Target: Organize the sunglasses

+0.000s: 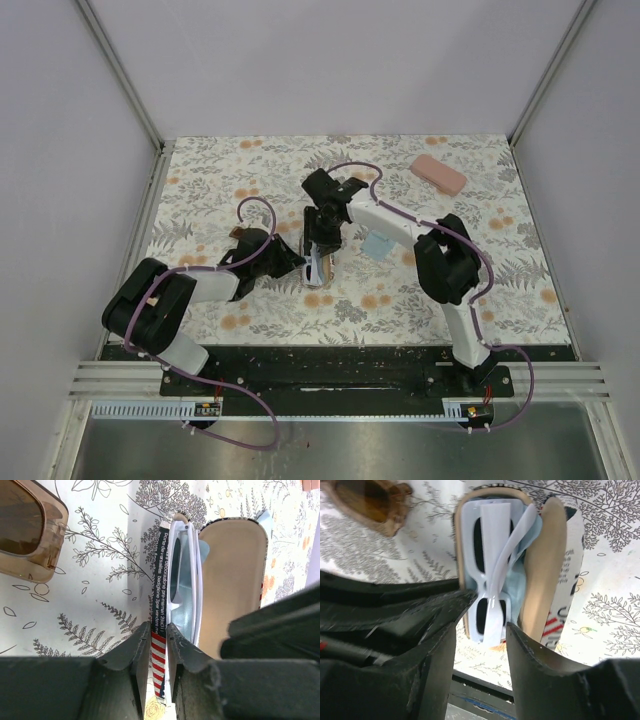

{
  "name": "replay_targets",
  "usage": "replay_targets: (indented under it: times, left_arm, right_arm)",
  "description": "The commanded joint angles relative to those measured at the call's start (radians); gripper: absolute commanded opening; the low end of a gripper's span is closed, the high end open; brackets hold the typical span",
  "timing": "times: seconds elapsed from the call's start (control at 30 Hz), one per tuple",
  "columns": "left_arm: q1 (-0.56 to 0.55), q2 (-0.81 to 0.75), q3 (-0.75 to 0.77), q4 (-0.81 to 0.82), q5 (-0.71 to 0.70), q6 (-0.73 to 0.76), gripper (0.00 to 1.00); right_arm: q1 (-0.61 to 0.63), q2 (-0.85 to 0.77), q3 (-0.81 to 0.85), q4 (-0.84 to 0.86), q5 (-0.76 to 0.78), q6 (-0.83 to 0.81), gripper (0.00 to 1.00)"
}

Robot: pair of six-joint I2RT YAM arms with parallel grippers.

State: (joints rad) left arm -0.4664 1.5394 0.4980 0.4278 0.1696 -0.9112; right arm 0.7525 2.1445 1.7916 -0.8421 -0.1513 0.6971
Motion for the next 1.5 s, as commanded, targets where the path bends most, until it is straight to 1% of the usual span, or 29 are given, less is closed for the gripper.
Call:
replay_targets:
  times: [0.0, 0.07, 0.17, 0.27, 0.33, 0.4, 0.5, 0.63, 0.73, 0.8, 0.87, 1.1, 1.27, 1.47]
  left_arm:
    - [0.005, 0.008, 0.037, 0.031, 0.001, 0.028, 0.23]
    - [0.006, 0.008, 0.037, 0.028, 0.002, 0.032, 0.22]
    - [0.005, 0.014, 0.037, 0.022, 0.001, 0.044, 0.20]
    - [0.005, 0.022, 0.037, 0.019, 0.002, 0.054, 0.18]
    - [0.006, 0.028, 0.039, 0.019, 0.004, 0.057, 0.16]
    - [0.006, 0.034, 0.039, 0.020, 0.007, 0.061, 0.15]
    - [0.008, 0.042, 0.040, 0.026, 0.011, 0.063, 0.13]
    - [0.008, 0.056, 0.047, 0.028, 0.014, 0.064, 0.13]
    - [0.008, 0.070, 0.051, 0.031, 0.013, 0.071, 0.12]
    - [0.009, 0.083, 0.053, 0.032, 0.014, 0.077, 0.11]
    - [0.009, 0.096, 0.054, 0.035, 0.018, 0.080, 0.11]
    - [0.009, 0.113, 0.050, 0.048, 0.027, 0.081, 0.10]
    - [0.009, 0.110, 0.047, 0.048, 0.028, 0.081, 0.09]
    - [0.009, 0.099, 0.045, 0.043, 0.028, 0.083, 0.10]
  right_arm:
    - [-0.025, -0.133, 0.054, -0.011, -0.043, -0.048, 0.53]
    - [-0.065, -0.184, -0.001, 0.027, -0.086, -0.059, 0.55]
    - [-0.132, -0.305, -0.173, 0.177, -0.167, -0.051, 0.63]
    - [-0.209, -0.417, -0.398, 0.396, -0.293, -0.019, 0.66]
    - [-0.242, -0.468, -0.495, 0.478, -0.326, -0.021, 0.67]
    - [-0.245, -0.491, -0.550, 0.523, -0.343, -0.048, 0.67]
    - [-0.245, -0.495, -0.648, 0.645, -0.404, -0.038, 0.70]
    - [-0.245, -0.462, -0.744, 0.831, -0.464, 0.034, 0.72]
    - [-0.245, -0.446, -0.833, 1.053, -0.494, 0.128, 0.81]
    - [-0.245, -0.430, -0.876, 1.181, -0.511, 0.179, 0.82]
    - [-0.245, -0.400, -0.896, 1.251, -0.527, 0.208, 0.82]
    - [-0.245, -0.339, -0.937, 1.370, -0.527, 0.262, 0.82]
    - [-0.258, -0.333, -0.982, 1.445, -0.519, 0.294, 0.81]
    - [-0.277, -0.313, -1.000, 1.454, -0.521, 0.294, 0.81]
